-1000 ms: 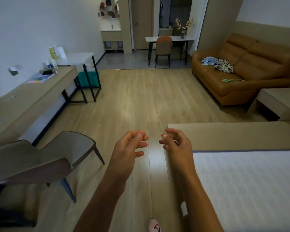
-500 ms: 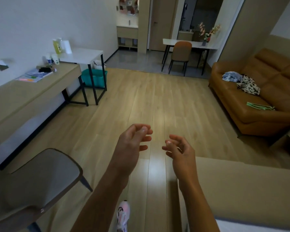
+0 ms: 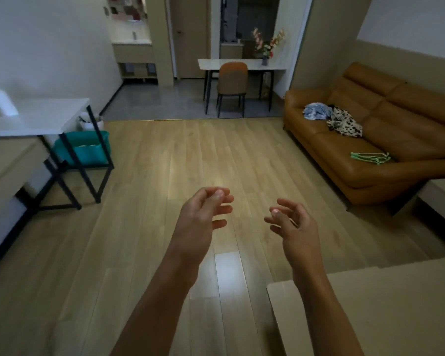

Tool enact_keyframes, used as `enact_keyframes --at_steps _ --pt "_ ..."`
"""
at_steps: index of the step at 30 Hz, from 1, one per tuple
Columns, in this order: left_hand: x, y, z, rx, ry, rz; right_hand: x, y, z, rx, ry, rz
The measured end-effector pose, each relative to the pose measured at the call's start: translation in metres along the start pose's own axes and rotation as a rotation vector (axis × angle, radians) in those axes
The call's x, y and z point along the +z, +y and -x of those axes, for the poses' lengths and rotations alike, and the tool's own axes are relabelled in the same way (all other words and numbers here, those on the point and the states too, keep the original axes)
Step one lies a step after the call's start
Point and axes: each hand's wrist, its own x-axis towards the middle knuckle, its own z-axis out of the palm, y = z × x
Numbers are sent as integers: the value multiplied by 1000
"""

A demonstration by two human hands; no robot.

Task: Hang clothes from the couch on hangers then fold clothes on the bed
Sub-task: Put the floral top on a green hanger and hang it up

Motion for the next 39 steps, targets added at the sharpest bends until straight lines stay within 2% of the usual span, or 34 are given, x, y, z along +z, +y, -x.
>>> enact_keyframes --at_steps 8,17,24,29,32,39 --pt "34 -19 -209 -23 -59 -46 50 27 -197 46 101 -75" --pt "119 11 -439 41 -127 -76 65 11 -431 42 174 -128" --pt "216 -8 -589 -22 -265 -6 28 30 -563 117 290 -108" --pt "294 -25 -718 -59 -360 56 7 46 -693 132 390 -98" --pt "356 -23 -808 -62 -438 76 -9 40 -794 115 424 -92" --pt "476 -5 -950 -79 -575 91 -58 34 -949 96 557 -149"
